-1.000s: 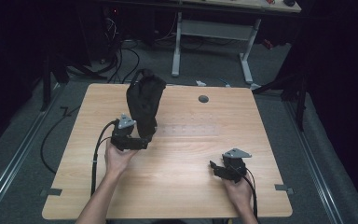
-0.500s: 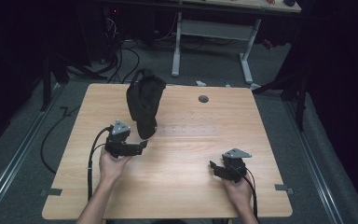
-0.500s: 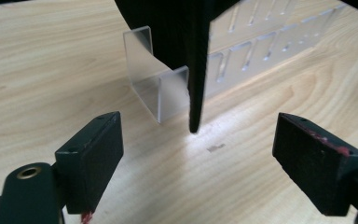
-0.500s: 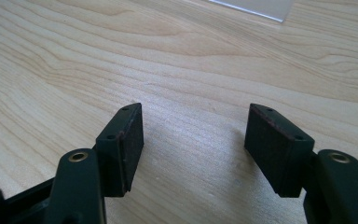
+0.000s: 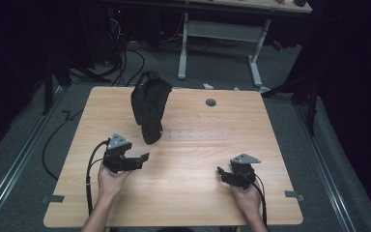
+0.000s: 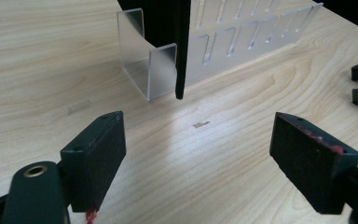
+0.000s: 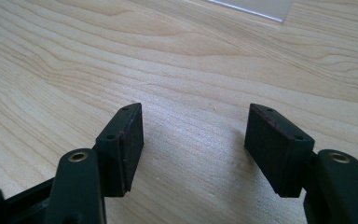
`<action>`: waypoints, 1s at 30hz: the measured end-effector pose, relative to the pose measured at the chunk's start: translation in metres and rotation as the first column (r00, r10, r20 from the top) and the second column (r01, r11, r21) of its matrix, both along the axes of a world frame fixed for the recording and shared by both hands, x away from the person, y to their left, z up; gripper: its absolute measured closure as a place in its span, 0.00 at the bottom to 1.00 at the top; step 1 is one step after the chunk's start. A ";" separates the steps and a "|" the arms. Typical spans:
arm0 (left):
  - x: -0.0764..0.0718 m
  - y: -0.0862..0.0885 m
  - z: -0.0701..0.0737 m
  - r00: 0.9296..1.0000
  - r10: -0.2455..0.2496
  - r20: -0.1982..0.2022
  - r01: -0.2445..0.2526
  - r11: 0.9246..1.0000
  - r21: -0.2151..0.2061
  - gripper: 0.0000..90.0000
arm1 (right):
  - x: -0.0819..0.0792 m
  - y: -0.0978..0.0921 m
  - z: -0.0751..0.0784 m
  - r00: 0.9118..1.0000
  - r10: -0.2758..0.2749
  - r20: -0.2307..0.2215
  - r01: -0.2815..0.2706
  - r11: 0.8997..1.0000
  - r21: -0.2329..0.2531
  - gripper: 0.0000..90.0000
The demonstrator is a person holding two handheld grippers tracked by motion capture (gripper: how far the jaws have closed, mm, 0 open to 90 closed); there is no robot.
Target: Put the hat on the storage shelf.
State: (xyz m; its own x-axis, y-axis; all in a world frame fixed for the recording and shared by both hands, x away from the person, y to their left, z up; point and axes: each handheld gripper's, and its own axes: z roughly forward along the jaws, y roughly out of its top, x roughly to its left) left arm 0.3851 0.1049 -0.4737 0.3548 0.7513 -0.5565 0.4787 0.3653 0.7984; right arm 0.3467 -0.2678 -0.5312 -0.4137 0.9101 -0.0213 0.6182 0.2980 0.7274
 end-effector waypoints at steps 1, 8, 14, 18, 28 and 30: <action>-0.001 0.001 0.000 1.000 -0.003 -0.004 0.003 1.000 -0.003 0.21 | 0.000 0.000 0.000 1.000 0.001 0.000 -0.001 1.000 -0.001 0.42; -0.012 0.003 -0.005 1.000 0.007 0.011 -0.007 0.999 0.042 0.22 | 0.000 0.000 0.000 1.000 0.000 0.000 0.000 1.000 -0.001 0.42; -0.021 0.002 -0.012 1.000 0.014 0.016 -0.016 0.998 0.067 0.22 | 0.000 0.000 0.000 1.000 0.001 0.000 -0.001 1.000 -0.001 0.42; -0.024 0.004 -0.017 1.000 0.020 0.006 -0.021 0.998 0.065 0.22 | 0.000 0.000 0.000 1.000 0.000 0.000 0.000 1.000 -0.001 0.42; -0.029 0.008 -0.036 0.999 0.045 -0.019 -0.043 0.996 0.073 0.22 | 0.000 0.000 0.000 1.000 -0.003 -0.002 0.003 1.000 0.001 0.41; -0.028 0.008 -0.039 0.998 0.051 -0.022 -0.049 0.996 0.080 0.22 | 0.000 0.000 0.000 1.000 -0.003 -0.002 0.003 1.000 0.001 0.42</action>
State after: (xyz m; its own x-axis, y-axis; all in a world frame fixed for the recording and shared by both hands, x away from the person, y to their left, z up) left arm 0.3566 0.1134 -0.5130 0.3033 0.8098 -0.5022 0.4806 0.3251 0.8145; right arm 0.3465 -0.2675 -0.5311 -0.4115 0.9112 -0.0197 0.6202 0.2958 0.7266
